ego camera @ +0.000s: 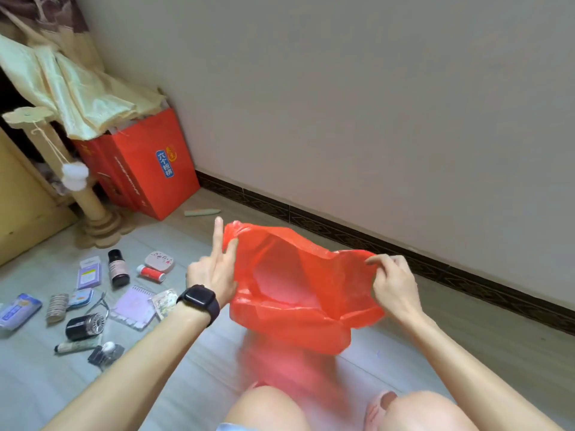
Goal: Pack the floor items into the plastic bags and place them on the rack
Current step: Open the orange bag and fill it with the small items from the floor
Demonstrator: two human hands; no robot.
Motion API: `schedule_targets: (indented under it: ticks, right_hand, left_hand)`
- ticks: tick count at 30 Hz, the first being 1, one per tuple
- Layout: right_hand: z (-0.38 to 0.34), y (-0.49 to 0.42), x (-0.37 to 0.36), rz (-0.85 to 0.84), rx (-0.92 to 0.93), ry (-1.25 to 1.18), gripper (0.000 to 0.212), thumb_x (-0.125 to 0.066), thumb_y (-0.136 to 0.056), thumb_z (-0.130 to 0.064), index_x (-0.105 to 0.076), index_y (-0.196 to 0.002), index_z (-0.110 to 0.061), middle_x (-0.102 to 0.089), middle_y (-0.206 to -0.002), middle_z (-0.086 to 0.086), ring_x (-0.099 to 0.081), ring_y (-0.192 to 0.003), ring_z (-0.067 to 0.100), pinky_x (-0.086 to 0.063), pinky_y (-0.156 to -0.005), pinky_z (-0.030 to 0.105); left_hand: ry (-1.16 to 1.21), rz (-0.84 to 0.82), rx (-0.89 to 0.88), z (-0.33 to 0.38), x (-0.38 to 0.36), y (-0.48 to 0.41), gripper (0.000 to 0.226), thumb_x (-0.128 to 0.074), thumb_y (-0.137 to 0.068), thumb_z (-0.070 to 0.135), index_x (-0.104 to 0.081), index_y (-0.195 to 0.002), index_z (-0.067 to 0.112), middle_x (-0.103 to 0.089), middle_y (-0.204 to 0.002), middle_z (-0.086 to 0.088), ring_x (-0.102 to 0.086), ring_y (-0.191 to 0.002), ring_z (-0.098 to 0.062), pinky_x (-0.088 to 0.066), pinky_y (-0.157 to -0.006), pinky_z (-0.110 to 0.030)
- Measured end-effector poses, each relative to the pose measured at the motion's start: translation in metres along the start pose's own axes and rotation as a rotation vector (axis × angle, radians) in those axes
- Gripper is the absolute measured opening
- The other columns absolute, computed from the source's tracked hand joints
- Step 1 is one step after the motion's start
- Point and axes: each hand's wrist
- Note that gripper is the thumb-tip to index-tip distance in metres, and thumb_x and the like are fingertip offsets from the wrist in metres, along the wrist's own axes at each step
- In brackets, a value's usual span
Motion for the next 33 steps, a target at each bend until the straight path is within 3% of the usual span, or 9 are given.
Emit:
schedule_targets:
  ticks: [5, 8, 10, 11, 16, 23, 26, 29, 33]
  right_hand:
    - [-0.05, -0.022, -0.002, 0.422, 0.397, -0.025, 0.035, -0.047, -0.093, -0.011, -0.055, -0.122, -0.028, -0.046, -0.123, -0.003, -0.053, -0.096, 0.011, -0.039, -0.07, 0.022]
    - [-0.032, -0.01, -0.026, -0.122, 0.343, 0.277, 0.038, -0.049, -0.089, -0.005, -0.058, -0.121, -0.023, -0.059, -0.119, 0.002, -0.06, -0.102, 0.025, -0.053, -0.078, 0.036]
    - [-0.012, 0.004, -0.036, -0.615, 0.134, 0.247, 0.04, -0.047, -0.081, 0.002, -0.068, -0.101, -0.026, -0.071, -0.102, -0.005, -0.066, -0.099, 0.021, -0.052, -0.081, 0.027]
    - [-0.003, 0.008, -0.036, -0.674, 0.06, 0.176, 0.044, -0.045, -0.077, 0.005, -0.07, -0.088, -0.029, -0.073, -0.089, -0.012, -0.067, -0.093, 0.013, -0.049, -0.074, 0.016]
    - [0.007, 0.001, -0.029, -0.456, -0.131, 0.015, 0.045, -0.045, -0.079, 0.002, -0.068, -0.081, -0.037, -0.071, -0.076, -0.026, -0.059, -0.071, -0.015, -0.039, -0.058, 0.005]
    - [0.027, 0.014, -0.029, -0.511, -0.126, 0.198, 0.028, -0.051, -0.091, -0.015, -0.067, -0.104, -0.034, -0.07, -0.11, -0.009, -0.061, -0.104, 0.016, -0.045, -0.088, 0.026]
    - [0.031, 0.022, -0.023, -0.466, -0.049, 0.324, 0.028, -0.056, -0.093, -0.031, -0.059, -0.119, -0.04, -0.052, -0.135, 0.002, -0.05, -0.124, 0.026, -0.043, -0.1, 0.036]
    - [0.023, 0.035, -0.02, -0.23, 0.154, 0.416, 0.038, -0.068, -0.087, -0.038, -0.061, -0.125, -0.039, -0.024, -0.158, 0.016, -0.029, -0.14, 0.038, -0.037, -0.109, 0.05]
    - [0.002, 0.032, -0.032, -0.028, 0.674, 0.395, 0.03, -0.065, -0.087, -0.034, -0.072, -0.114, -0.021, -0.051, -0.146, 0.013, -0.037, -0.142, 0.035, -0.037, -0.109, 0.055]
  left_hand:
    - [0.119, 0.413, -0.071, -0.011, 0.038, -0.021, 0.075, -0.07, -0.069, 0.018, -0.039, -0.137, 0.023, 0.002, -0.164, -0.006, -0.063, -0.056, -0.03, -0.029, -0.04, -0.025]
    - [-0.044, 0.021, -0.106, -0.006, -0.005, -0.003, 0.07, -0.061, -0.083, 0.01, -0.029, -0.143, 0.026, 0.016, -0.162, -0.008, -0.069, -0.078, -0.031, -0.044, -0.053, -0.036]
    - [-0.084, -0.254, -0.109, -0.009, -0.042, 0.016, 0.073, -0.057, -0.089, 0.013, -0.019, -0.15, 0.028, 0.017, -0.161, -0.005, -0.066, -0.1, -0.03, -0.051, -0.076, -0.039]
    - [-0.069, -0.314, -0.104, -0.012, -0.055, 0.022, 0.077, -0.056, -0.087, 0.013, -0.016, -0.152, 0.03, 0.018, -0.161, -0.004, -0.064, -0.107, -0.032, -0.049, -0.08, -0.039]
    - [0.079, -0.348, 0.018, -0.023, -0.065, 0.021, 0.079, -0.056, -0.078, 0.024, -0.021, -0.147, 0.034, 0.017, -0.161, -0.012, -0.064, -0.1, -0.038, -0.041, -0.066, -0.035]
    - [0.054, -0.373, -0.019, -0.01, -0.068, 0.028, 0.068, -0.054, -0.081, 0.026, -0.028, -0.143, 0.031, 0.024, -0.159, -0.01, -0.065, -0.102, -0.033, -0.048, -0.081, -0.04]
    - [-0.091, -0.189, -0.132, 0.005, -0.061, 0.033, 0.071, -0.052, -0.081, 0.031, -0.025, -0.146, 0.034, 0.033, -0.156, -0.008, -0.026, -0.139, -0.045, -0.028, -0.106, -0.057]
    - [-0.165, 0.008, -0.4, 0.028, -0.049, 0.03, 0.065, -0.051, -0.081, 0.03, -0.038, -0.144, 0.026, 0.018, -0.161, -0.01, 0.009, -0.148, -0.037, 0.004, -0.111, -0.064]
    - [-0.221, -0.013, -0.726, 0.059, -0.048, 0.012, 0.039, -0.045, -0.087, 0.022, -0.061, -0.122, 0.012, -0.036, -0.15, -0.018, -0.015, -0.147, -0.034, 0.01, -0.114, -0.062]
Point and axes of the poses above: each hand's wrist, its own y-axis away from the middle knuckle, its own x-axis out of the back of the hand, z = x × y
